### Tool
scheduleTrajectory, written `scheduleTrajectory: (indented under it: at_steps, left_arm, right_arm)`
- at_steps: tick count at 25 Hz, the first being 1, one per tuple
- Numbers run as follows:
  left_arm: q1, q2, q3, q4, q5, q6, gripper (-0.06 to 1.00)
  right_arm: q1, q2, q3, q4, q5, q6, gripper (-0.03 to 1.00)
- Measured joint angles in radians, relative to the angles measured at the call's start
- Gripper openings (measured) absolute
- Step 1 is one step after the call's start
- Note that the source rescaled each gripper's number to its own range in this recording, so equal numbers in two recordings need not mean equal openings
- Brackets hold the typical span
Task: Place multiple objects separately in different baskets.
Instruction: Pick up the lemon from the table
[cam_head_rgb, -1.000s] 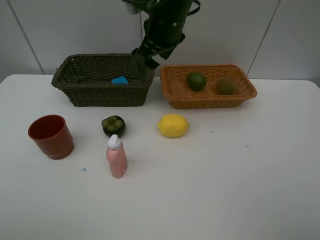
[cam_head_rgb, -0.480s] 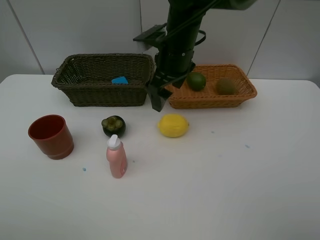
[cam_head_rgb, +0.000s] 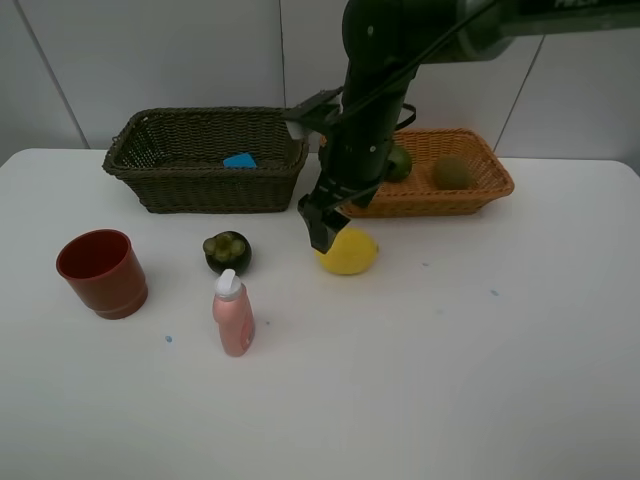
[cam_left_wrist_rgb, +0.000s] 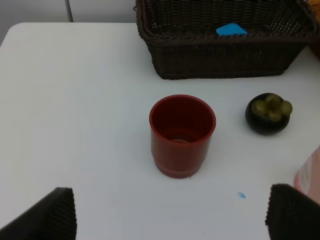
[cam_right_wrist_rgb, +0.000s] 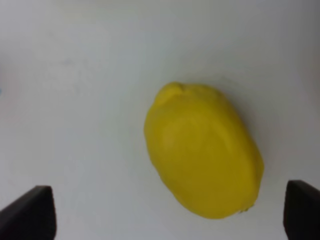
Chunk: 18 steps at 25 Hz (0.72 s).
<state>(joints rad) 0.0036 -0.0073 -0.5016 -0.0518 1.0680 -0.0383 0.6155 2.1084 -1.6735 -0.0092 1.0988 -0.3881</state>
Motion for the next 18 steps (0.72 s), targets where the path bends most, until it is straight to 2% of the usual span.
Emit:
scheduleTrajectory:
  at_steps: [2,5,18]
  left_arm:
    - [0.0,0.0,0.0,0.0,0.0,0.0,0.98]
    - [0.0,0.0,0.0,0.0,0.0,0.0,0.98]
    - [0.0,0.0,0.0,0.0,0.0,0.0,0.98]
  right_arm:
    - [-0.007,0.0,0.04,0.004,-0.07,0.0,1.0]
    - [-0.02,0.0,0.068,0.009,-0.112,0.0,1.0]
    - [-0.031,0.071,0.083,0.002,-0.176,0.0,1.0]
